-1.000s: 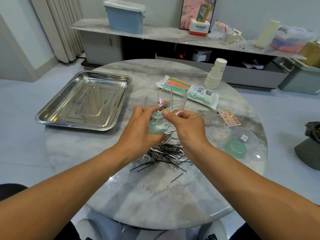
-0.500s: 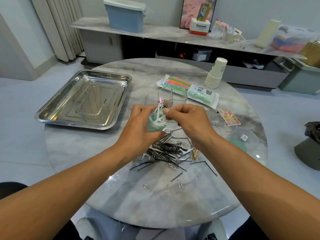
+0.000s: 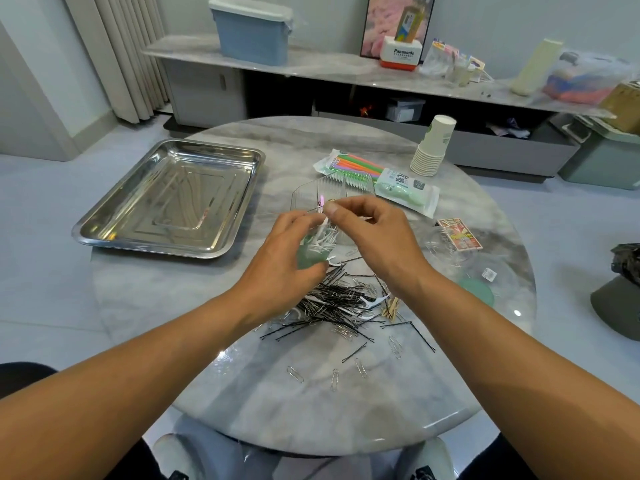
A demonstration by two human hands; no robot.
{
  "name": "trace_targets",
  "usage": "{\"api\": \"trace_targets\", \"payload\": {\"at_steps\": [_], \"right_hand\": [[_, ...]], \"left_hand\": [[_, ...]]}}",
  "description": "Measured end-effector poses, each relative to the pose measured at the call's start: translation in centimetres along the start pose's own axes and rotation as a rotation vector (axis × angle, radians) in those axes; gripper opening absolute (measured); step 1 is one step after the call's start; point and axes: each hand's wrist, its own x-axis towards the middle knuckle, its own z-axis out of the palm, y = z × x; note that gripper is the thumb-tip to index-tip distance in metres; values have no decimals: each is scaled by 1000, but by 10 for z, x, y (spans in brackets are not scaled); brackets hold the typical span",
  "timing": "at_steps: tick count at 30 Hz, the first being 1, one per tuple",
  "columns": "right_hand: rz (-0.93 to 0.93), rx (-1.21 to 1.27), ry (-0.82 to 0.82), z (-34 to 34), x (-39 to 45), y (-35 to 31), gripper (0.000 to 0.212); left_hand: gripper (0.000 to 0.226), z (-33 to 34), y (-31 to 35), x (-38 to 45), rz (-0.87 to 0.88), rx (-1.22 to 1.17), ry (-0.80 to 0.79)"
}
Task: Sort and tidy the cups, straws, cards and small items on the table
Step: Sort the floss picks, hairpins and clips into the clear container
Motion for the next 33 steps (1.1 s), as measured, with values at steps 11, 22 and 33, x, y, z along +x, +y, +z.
{"api": "trace_targets", "payload": {"at_steps": [11, 22, 33], "right_hand": [[-70, 43, 23, -3, 1, 3, 6], [-364, -188, 183, 9, -13, 4, 12], [-295, -376, 98, -1, -5, 2, 23]], "left_hand": [[92, 1, -1, 4, -44, -86, 59], [91, -1, 1, 4, -78, -56, 49], [65, -11, -23, 15, -243, -31, 161]]}}
